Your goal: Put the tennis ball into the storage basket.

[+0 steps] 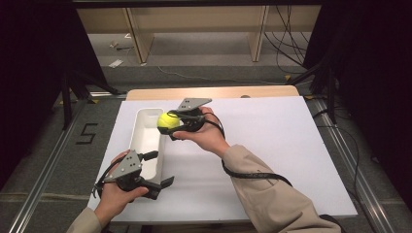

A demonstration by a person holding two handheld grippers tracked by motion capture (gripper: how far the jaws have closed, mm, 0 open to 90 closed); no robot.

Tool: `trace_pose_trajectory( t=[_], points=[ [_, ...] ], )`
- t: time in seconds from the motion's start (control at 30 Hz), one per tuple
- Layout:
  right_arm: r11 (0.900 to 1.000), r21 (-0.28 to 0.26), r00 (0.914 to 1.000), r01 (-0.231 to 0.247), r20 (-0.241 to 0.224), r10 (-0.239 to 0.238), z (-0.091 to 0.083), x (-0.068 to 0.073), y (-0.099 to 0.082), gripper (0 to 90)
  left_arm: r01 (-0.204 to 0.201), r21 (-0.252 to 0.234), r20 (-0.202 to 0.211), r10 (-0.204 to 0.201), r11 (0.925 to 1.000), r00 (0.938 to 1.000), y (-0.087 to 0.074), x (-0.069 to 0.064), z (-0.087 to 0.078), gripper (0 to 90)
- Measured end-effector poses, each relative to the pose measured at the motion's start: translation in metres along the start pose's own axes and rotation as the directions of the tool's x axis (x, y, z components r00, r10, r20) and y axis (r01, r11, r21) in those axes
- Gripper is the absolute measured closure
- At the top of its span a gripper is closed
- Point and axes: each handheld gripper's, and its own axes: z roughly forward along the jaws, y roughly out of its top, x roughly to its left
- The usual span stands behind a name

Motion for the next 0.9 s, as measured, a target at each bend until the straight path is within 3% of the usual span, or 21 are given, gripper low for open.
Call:
trace_pose_trajectory(
  t=[0.9],
  points=[
    [1.0, 0.003, 0.9999, 0.003, -0.01, -0.003, 0.0097, 0.0029, 0.0044, 26.5, 0.003, 0.001, 0.001, -0.003, 1.0, 1.0, 0.0, -0.0005, 0.0001, 0.3]
  ],
)
